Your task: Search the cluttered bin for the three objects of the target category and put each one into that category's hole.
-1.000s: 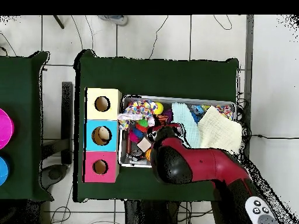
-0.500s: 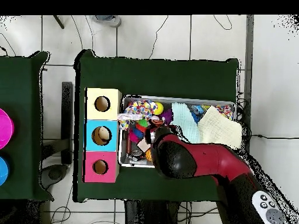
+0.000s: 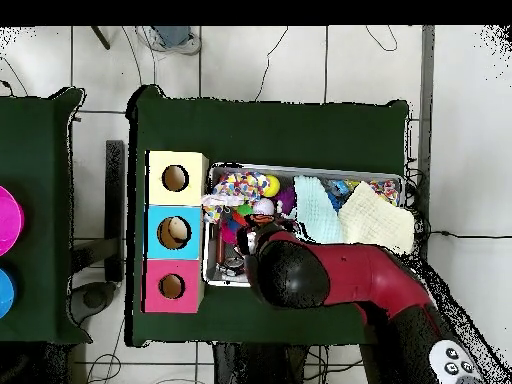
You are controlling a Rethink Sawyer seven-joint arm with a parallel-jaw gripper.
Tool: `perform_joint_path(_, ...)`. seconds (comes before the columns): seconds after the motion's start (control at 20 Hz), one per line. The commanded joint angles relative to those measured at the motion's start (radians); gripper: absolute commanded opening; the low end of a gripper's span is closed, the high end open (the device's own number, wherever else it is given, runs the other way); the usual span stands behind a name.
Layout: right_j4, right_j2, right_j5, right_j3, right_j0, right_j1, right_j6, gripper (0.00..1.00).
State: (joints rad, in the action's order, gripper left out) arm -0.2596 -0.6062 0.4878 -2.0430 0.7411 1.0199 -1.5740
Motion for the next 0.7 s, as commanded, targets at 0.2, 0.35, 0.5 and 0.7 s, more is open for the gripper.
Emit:
perform_joint_path(0.2, 0.138, -0.063, 0.237, -0.069, -0.05, 0.18, 0.007, 0.0)
perform_joint_path(0.35, 0.186, -0.048, 0.314, -0.056, -0.082, 0.254, 0.006, 0.0)
perform_joint_path(0.5, 0.161, -0.006, 0.342, -0.032, -0.141, 0.276, -0.037, 0.0)
perform_joint_path(0.7, 0.075, 0.05, 0.347, 0.014, -0.254, 0.229, -0.175, 0.0)
